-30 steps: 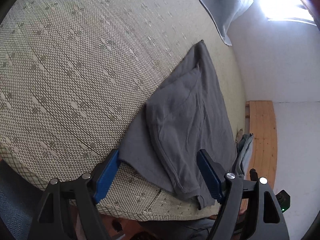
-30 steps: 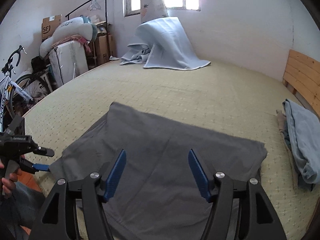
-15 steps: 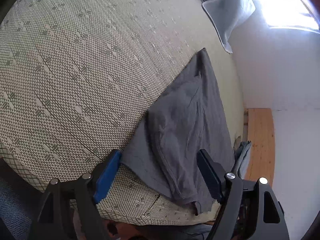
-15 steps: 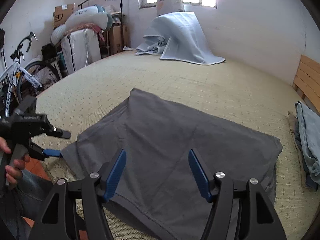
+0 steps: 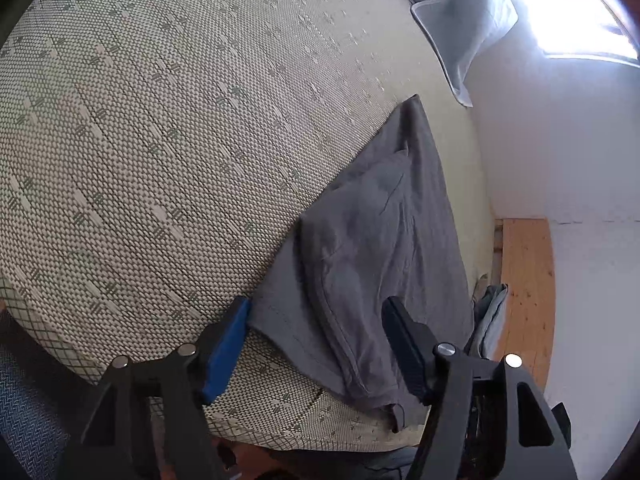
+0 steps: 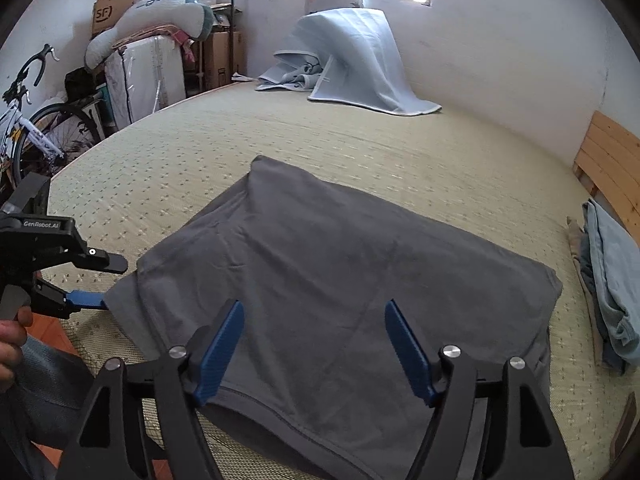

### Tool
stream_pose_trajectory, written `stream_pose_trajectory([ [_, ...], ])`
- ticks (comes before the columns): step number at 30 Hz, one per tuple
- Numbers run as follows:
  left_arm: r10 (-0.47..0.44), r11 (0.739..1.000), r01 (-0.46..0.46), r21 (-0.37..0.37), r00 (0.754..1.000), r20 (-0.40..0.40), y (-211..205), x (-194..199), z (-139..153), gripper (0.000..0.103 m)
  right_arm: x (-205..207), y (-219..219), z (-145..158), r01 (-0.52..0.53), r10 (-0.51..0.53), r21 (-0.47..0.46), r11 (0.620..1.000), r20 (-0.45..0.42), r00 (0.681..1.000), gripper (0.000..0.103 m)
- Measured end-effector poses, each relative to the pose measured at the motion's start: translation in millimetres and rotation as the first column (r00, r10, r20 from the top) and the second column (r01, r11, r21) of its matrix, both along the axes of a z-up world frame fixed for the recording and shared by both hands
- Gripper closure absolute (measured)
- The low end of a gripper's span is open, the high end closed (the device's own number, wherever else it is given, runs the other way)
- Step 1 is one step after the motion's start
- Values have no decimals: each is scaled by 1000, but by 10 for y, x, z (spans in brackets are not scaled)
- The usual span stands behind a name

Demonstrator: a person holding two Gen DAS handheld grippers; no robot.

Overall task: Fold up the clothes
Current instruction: 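Press the open left gripper on the folded T-shirt edge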

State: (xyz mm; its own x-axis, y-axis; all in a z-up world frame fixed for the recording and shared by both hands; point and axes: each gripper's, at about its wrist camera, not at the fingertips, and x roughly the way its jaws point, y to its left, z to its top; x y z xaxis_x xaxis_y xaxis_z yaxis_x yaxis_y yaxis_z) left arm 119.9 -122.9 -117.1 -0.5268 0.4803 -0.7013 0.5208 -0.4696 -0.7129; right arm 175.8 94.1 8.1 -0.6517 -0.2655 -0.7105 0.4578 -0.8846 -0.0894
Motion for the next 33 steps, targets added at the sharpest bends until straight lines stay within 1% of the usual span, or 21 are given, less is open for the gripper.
stream_pose_trajectory([
  [3,5,1000,-5,-1,1000,2,21,-2,17,32,5,-24,-19,-13,13,6,1000,-5,1000,25],
  [5,10,1000,-10,0,1000,3,119,26,24,32,-12,-15,-34,-11,11,1,1000,1,1000,25],
  [8,16,1000,-16,-2,1000,8,117,32,40,33,-51,14,-44,-1,2,-17,1000,12,1000,25],
  [9,18,1000,-18,-4,1000,11,122,41,44,36,-61,22,-43,2,-1,-23,1000,14,1000,25],
  [11,21,1000,-21,4,1000,17,115,46,-4,52,-76,30,-39,7,-6,-34,999,17,1000,25],
  [12,15,1000,-15,10,1000,27,103,32,-37,62,-83,33,-35,9,-8,-41,999,18,1000,25],
  [14,10,1000,-10,9,999,41,94,23,-79,63,-87,31,-32,9,-8,-46,999,18,1000,25],
  [17,22,1000,-22,2,999,40,85,49,-57,65,-82,15,-36,3,-2,-44,999,18,1000,25],
  [20,37,999,-36,-4,998,42,52,91,-40,70,-74,0,-53,-4,5,-42,999,24,1000,25],
  [22,50,999,-50,-5,998,44,26,127,-30,71,-67,-10,-61,-8,9,-43,999,27,1000,25],
  [25,70,997,-71,6,997,33,-33,178,-13,75,-55,-30,-68,-17,18,-45,999,27,999,25],
  [33,63,996,-64,55,998,20,-77,226,-6,75,-52,-69,-91,-28,29,-46,999,28,999,25],
])
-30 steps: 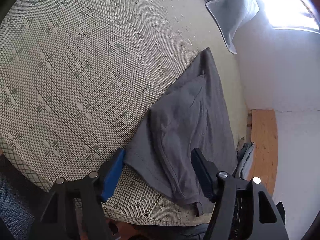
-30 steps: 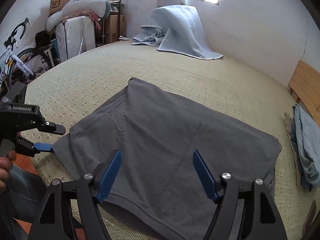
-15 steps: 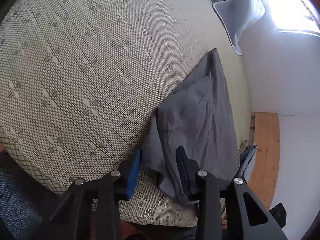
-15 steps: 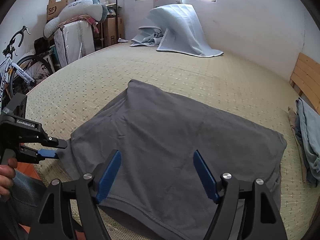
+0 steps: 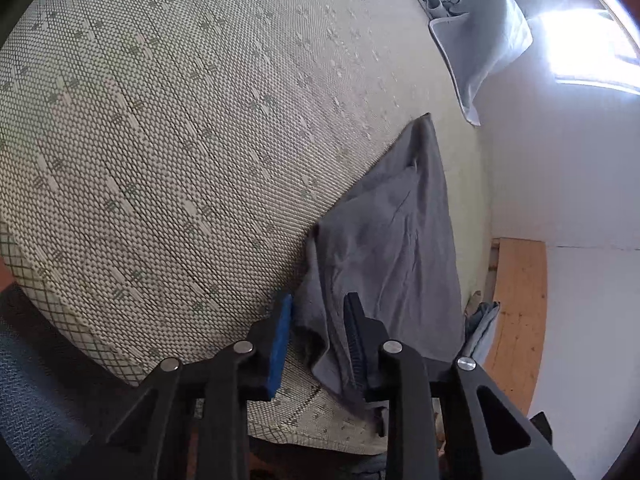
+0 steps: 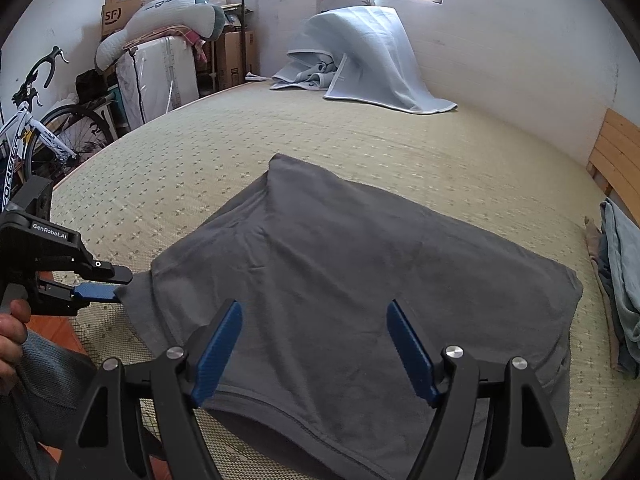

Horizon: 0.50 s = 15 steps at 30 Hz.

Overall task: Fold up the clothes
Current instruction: 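Press the open left gripper on the folded T-shirt edge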

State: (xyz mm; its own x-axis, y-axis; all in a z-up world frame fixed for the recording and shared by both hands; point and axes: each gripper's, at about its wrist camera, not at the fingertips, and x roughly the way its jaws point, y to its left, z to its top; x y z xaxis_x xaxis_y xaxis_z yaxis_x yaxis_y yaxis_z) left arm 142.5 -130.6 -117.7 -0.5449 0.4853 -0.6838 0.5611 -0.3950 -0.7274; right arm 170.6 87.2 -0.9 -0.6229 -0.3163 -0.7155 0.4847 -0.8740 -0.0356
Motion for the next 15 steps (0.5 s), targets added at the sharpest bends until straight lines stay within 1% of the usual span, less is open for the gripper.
stream_pose_trajectory([
  [3,43,999,-43,-3,999,-7,-67,72,31,75,4,3,-2,-2,2,-3,1000,0,1000,25],
  [5,65,998,-65,1,998,2,-118,117,21,75,5,7,-2,-2,2,-5,1000,0,1000,25],
  [7,64,998,-64,1,998,22,-133,141,-3,72,4,9,-1,-2,2,-7,1000,1,1000,25],
  [9,58,998,-58,6,998,36,-132,163,-24,71,4,3,0,-3,3,-9,1000,1,1000,25],
  [11,57,998,-58,24,998,38,-103,203,-38,65,7,-2,1,-5,5,-13,1000,1,1000,25],
  [13,53,998,-54,33,998,34,-27,211,-56,49,9,-3,1,-11,11,-16,1000,1,1000,25],
  [15,49,998,-51,42,998,30,49,219,-75,42,18,-8,0,-15,15,-17,1000,0,1000,25],
])
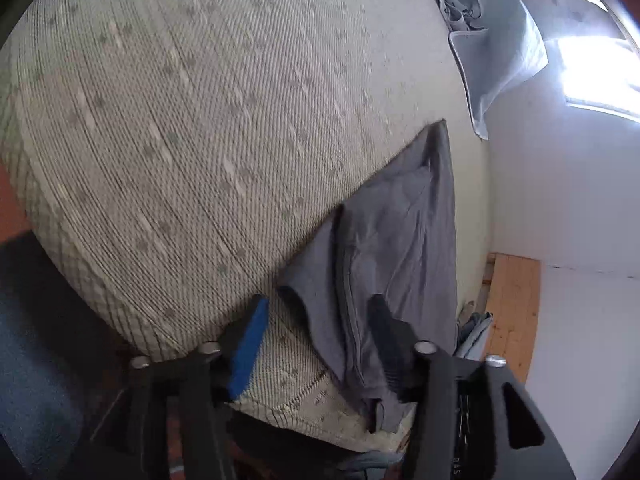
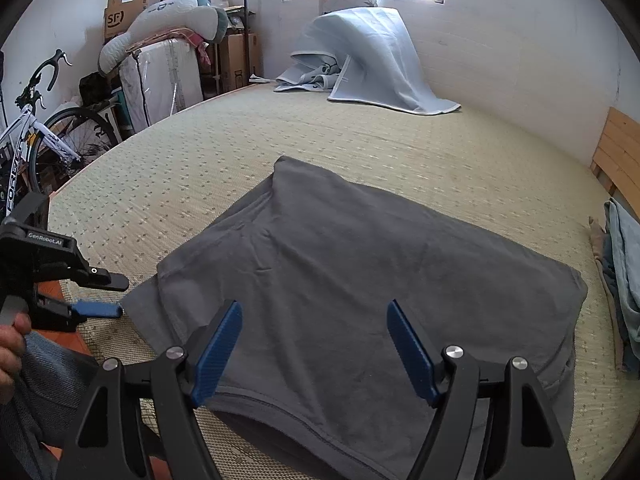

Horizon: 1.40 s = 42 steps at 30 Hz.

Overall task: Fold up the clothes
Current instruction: 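Press the open left gripper on the folded T-shirt edge, then grasp the folded grey T-shirt edge with the right gripper while the left gripper grasps beside it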

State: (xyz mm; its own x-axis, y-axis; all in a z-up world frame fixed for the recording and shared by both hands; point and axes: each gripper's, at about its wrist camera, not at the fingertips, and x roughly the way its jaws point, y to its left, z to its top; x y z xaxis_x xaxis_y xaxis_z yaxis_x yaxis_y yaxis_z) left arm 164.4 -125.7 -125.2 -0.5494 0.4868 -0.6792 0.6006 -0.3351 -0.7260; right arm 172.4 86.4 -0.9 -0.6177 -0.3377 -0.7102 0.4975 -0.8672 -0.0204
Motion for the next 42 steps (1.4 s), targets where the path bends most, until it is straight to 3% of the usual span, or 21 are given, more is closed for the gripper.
stream_pose_trajectory([
  [16,-10,999,9,-47,1000,-10,1,-108,65,41,39,-34,-12,-27,27,-9,1000,0,1000,25],
  [17,-11,999,11,-50,1000,-9,10,-114,61,43,53,-48,-12,-36,36,-12,999,0,999,25],
  [19,-12,999,12,-50,1000,6,2,-116,47,61,81,-79,-11,-56,56,-21,998,0,998,25],
  [25,23,999,-23,-31,1000,10,-24,-62,9,81,256,-298,-19,-176,174,-33,984,-38,984,25],
  [31,29,999,-29,-28,1000,-1,-148,192,63,97,455,-668,-77,-346,342,-63,936,-54,938,25],
  [33,27,999,-27,-28,1000,-12,-176,284,90,100,528,-827,-138,-400,397,-44,915,-62,916,31],
  [37,26,999,-27,-24,999,-38,-207,295,131,101,644,-1141,-354,-484,486,42,874,-43,873,61],
  [42,13,1000,-13,0,998,-57,-181,311,192,102,693,-1350,-553,-524,530,107,845,-42,847,63],
])
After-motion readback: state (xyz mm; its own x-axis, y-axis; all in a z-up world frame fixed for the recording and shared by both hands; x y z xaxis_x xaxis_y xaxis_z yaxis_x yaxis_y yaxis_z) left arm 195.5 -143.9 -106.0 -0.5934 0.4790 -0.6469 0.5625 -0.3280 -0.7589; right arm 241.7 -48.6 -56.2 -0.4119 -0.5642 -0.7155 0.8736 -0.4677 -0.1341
